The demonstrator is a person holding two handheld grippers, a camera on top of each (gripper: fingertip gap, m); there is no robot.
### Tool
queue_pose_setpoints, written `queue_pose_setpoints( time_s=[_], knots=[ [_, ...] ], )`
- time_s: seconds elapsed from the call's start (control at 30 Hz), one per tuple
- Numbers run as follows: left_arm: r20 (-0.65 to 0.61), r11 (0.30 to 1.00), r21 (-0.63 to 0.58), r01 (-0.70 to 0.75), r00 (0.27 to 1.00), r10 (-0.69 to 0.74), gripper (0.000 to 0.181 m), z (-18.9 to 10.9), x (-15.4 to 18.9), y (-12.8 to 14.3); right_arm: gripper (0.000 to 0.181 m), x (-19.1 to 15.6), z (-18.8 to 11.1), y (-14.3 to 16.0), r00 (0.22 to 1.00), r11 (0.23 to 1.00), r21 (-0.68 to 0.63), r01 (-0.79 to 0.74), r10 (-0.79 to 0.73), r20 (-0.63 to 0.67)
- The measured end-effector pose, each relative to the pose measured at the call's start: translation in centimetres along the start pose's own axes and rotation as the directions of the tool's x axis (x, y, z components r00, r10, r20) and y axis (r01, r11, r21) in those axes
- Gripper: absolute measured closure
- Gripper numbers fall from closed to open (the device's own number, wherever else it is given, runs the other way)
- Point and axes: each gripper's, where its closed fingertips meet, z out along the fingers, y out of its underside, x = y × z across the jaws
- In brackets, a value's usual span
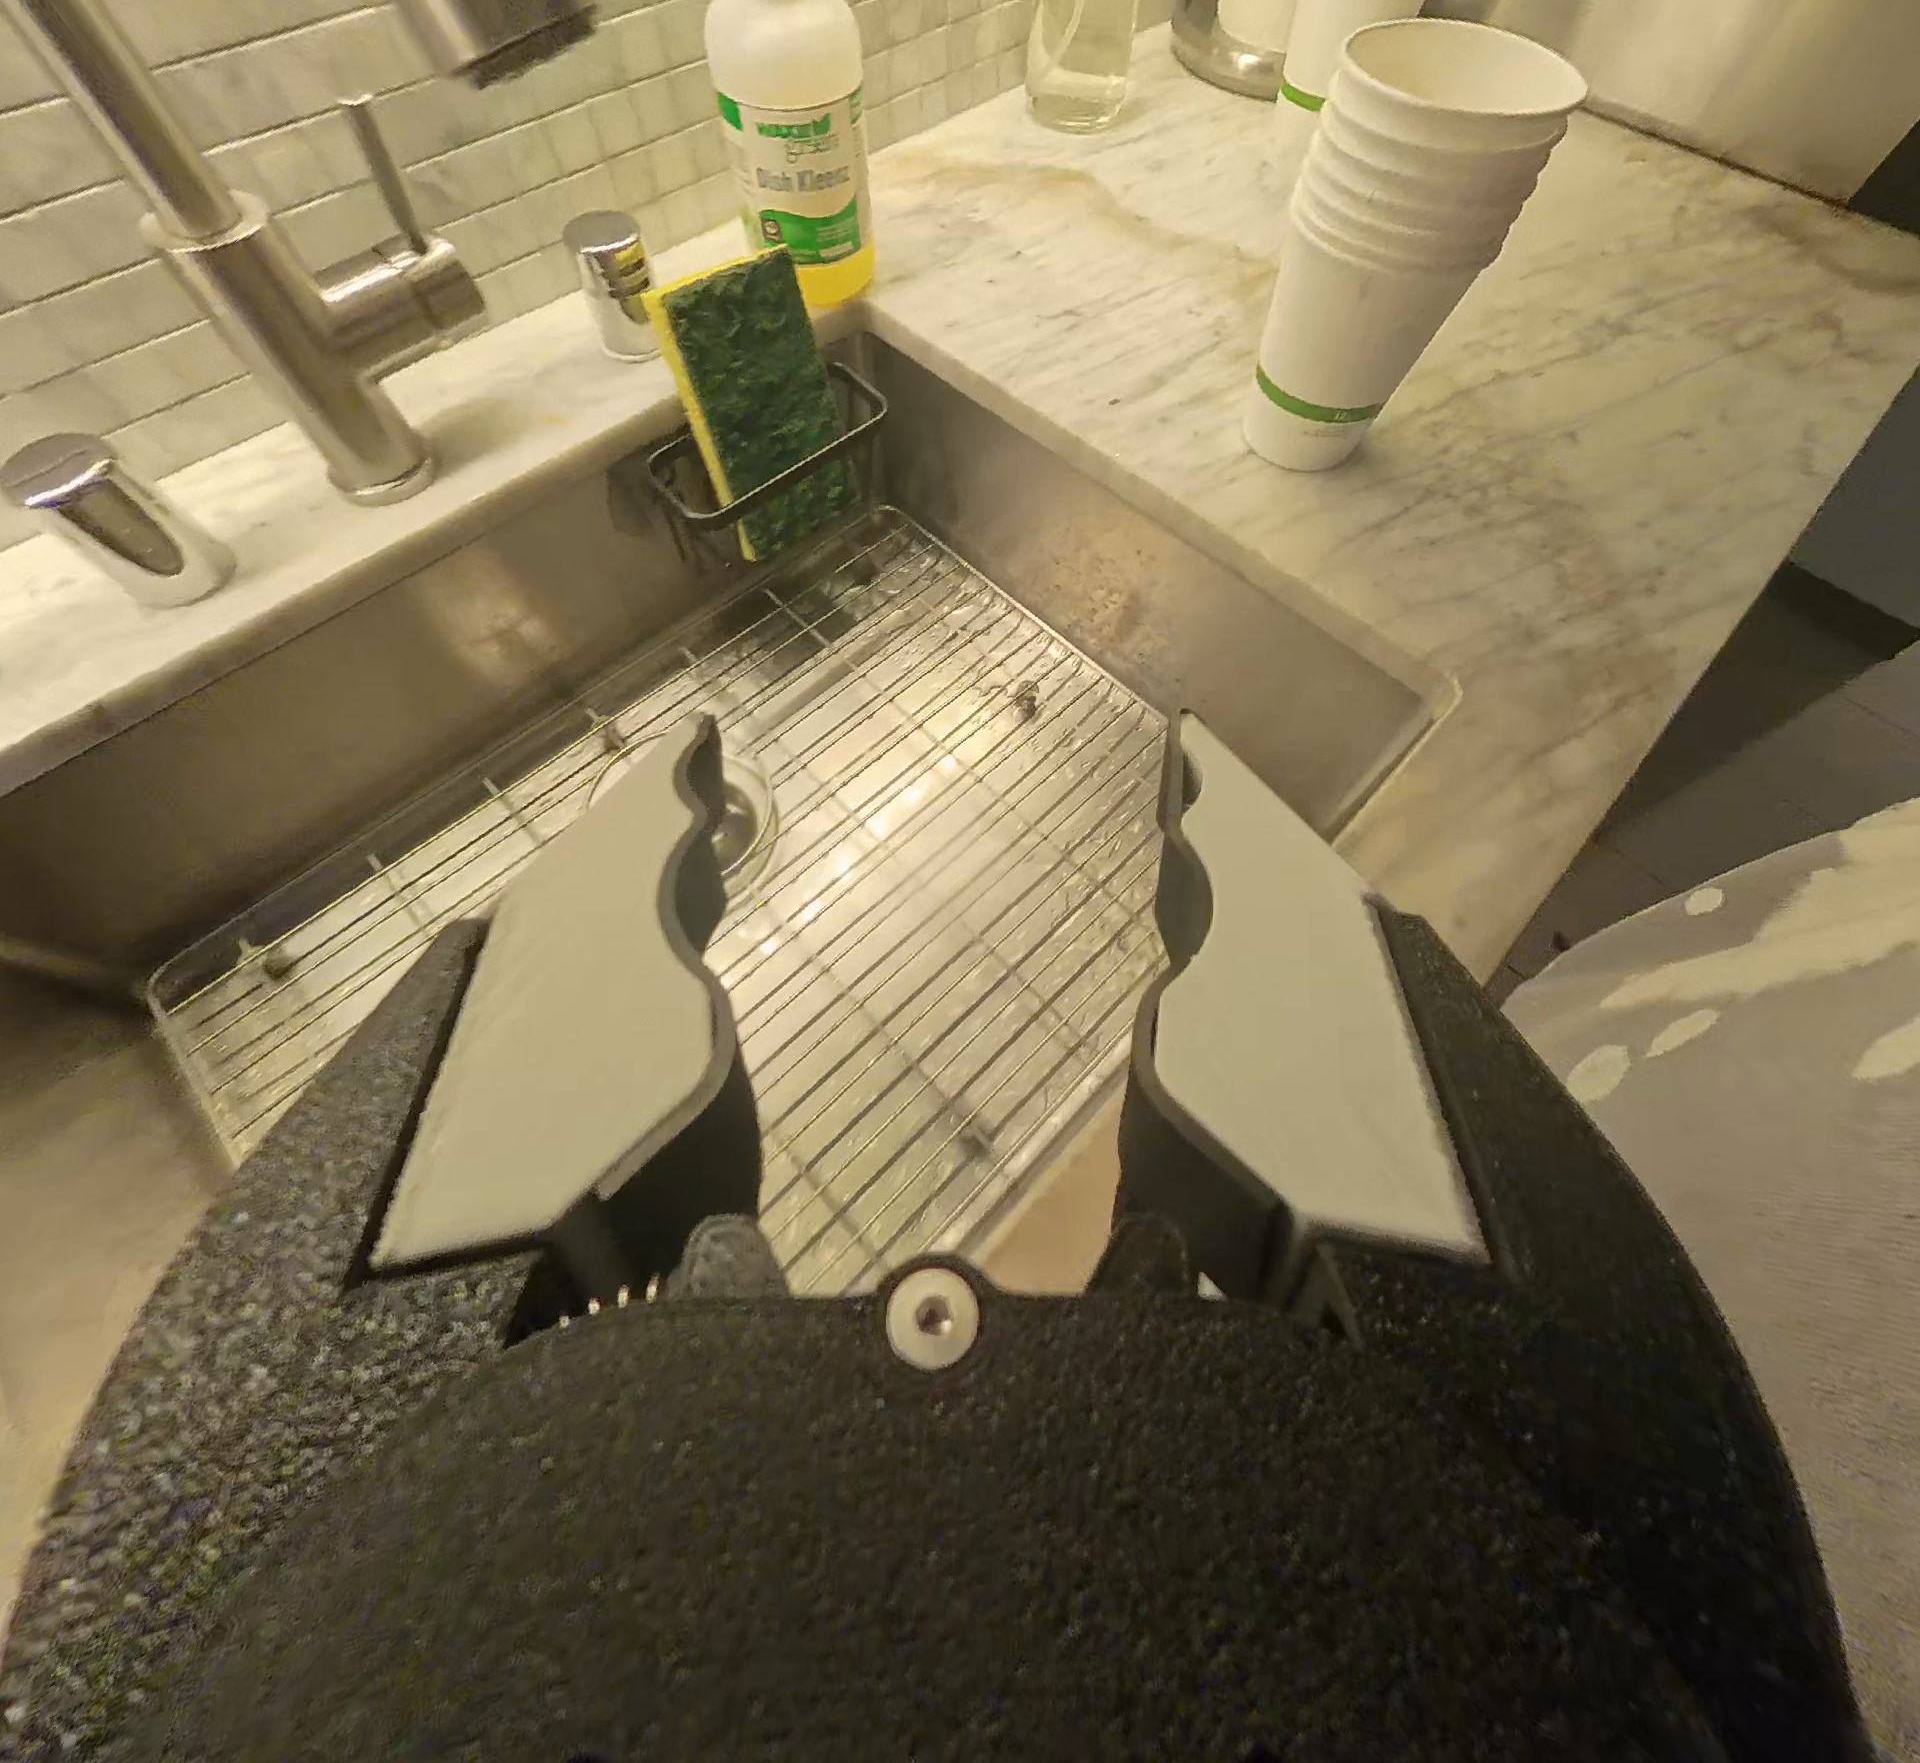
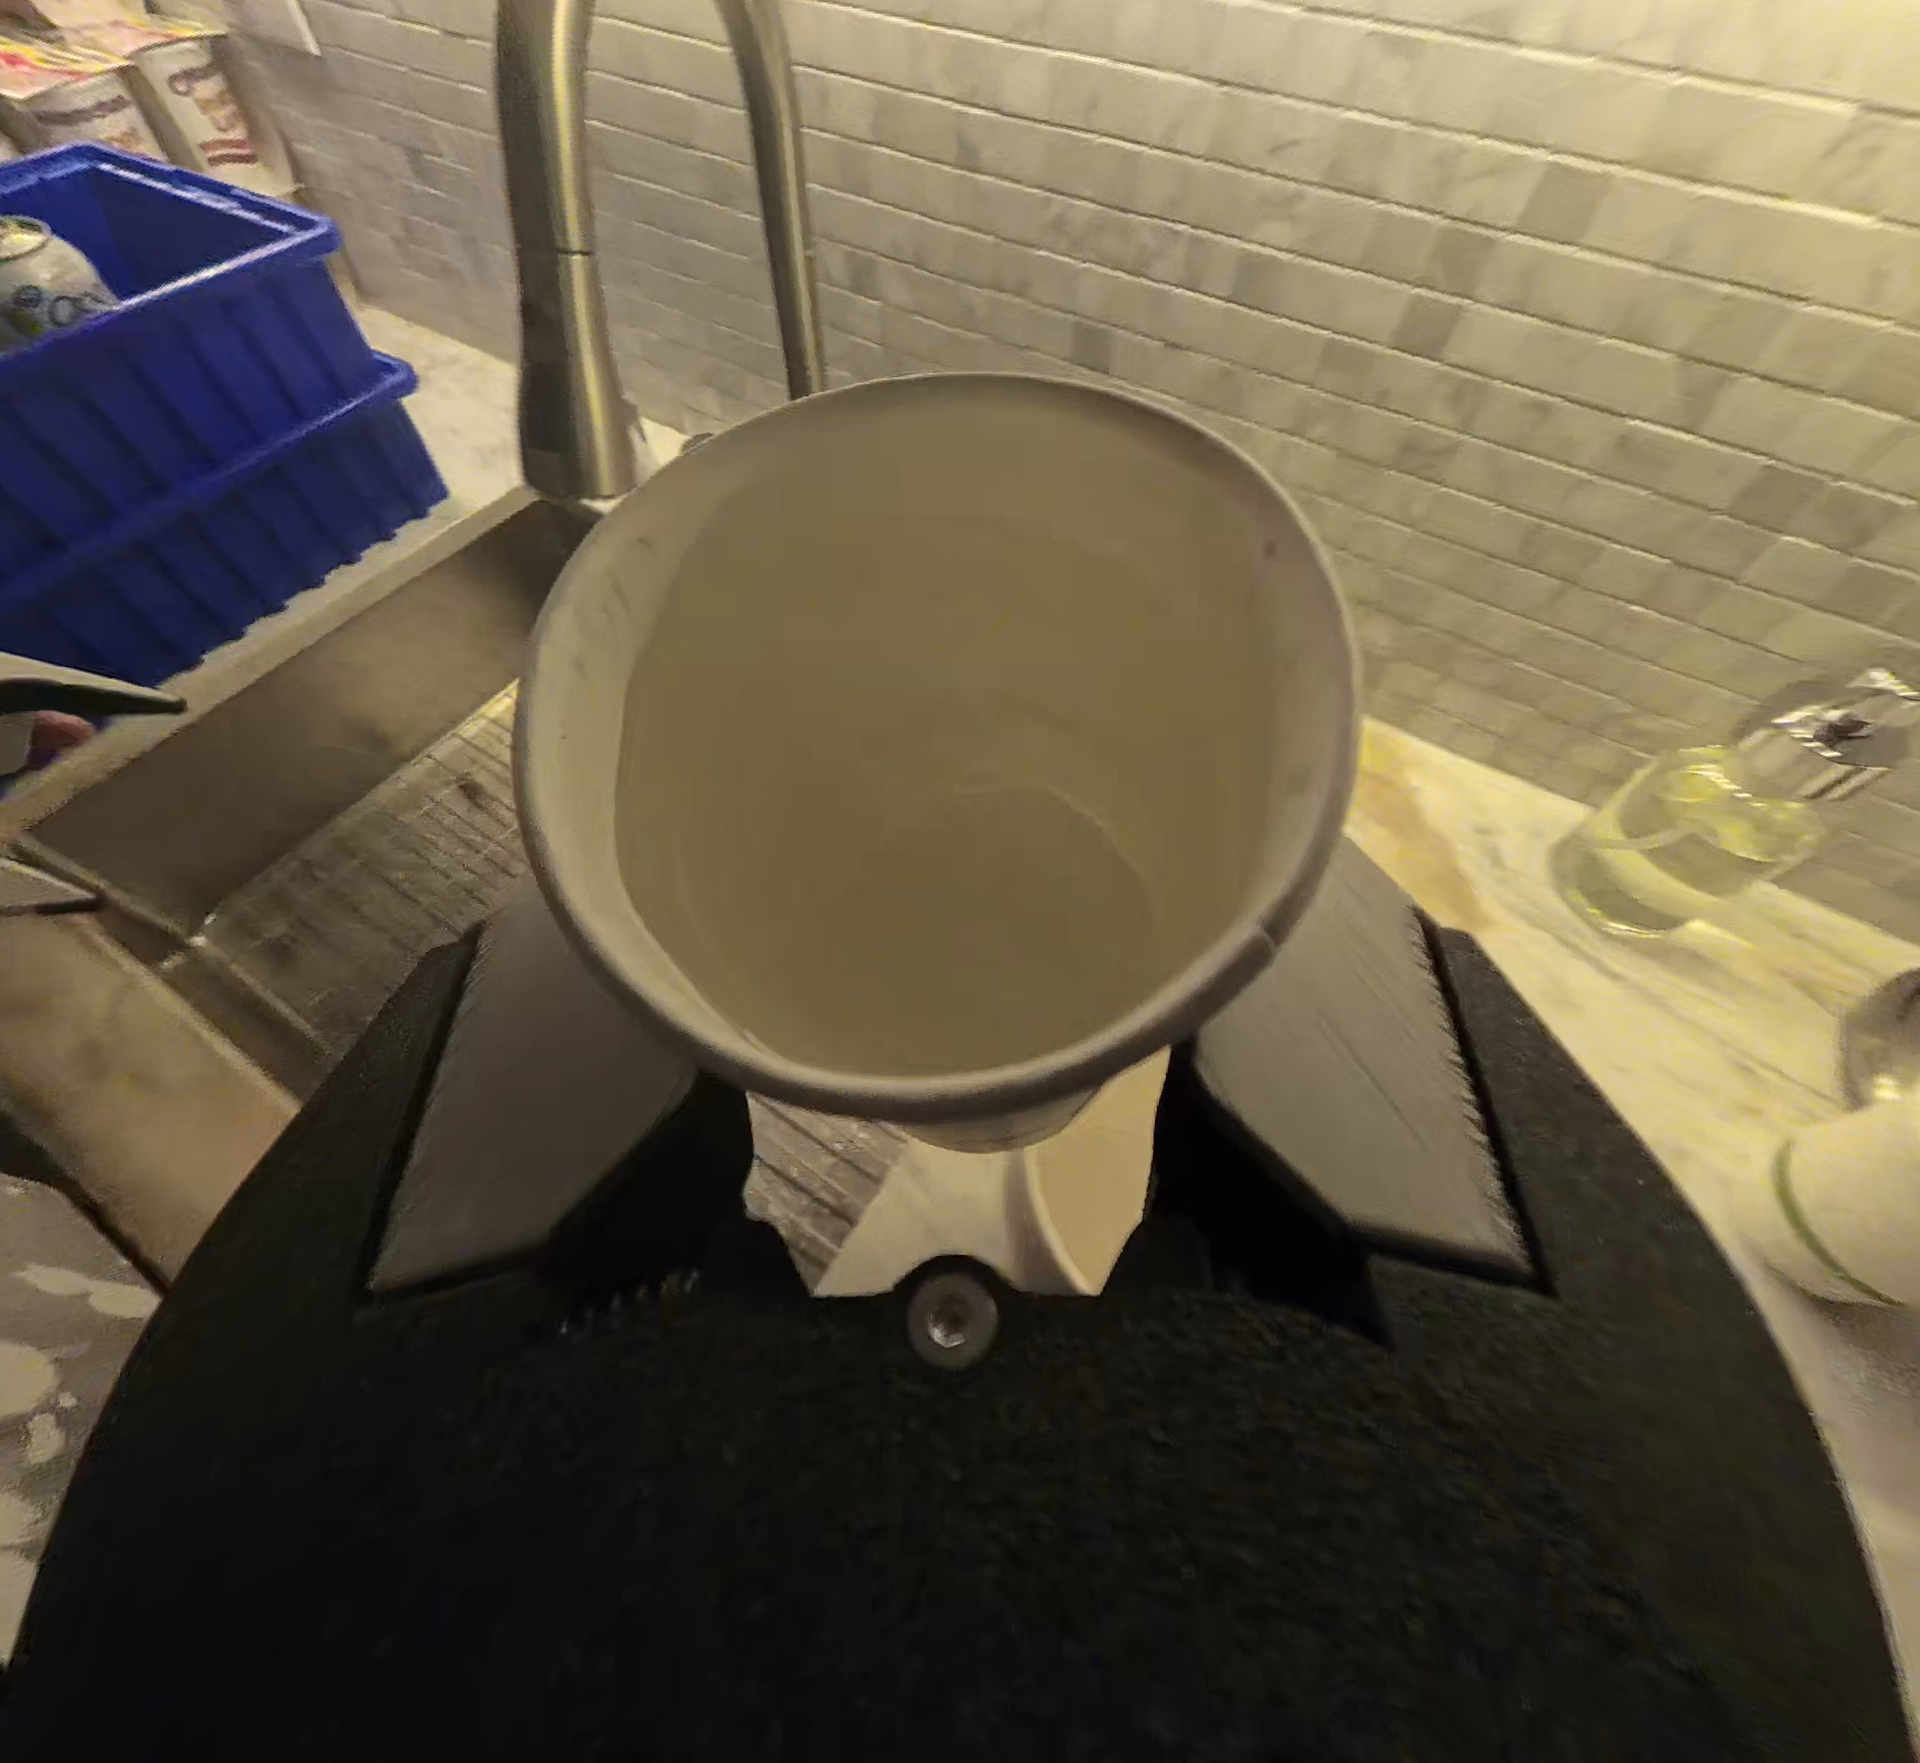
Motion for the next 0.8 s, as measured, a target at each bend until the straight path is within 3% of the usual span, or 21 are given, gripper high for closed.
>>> queue_pose_setpoints(
  time_s=[0.4,0.8],
  knots=[
    [0.063,1.0,-0.002,0.03,0.998,-0.029,0.097,-10.4,-6.8,5.6,0.088,-15.7,7.4,6.7,0.988,0.985,-0.153,-0.08,0.099,0.121],
    [0.032,0.998,0.029,0.057,0.998,-0.058,0.097,-14.5,-8.2,8.7,0.089,-22.9,10.5,14.4,0.98,0.881,-0.468,0.07,0.027,0.198]
  ],
)
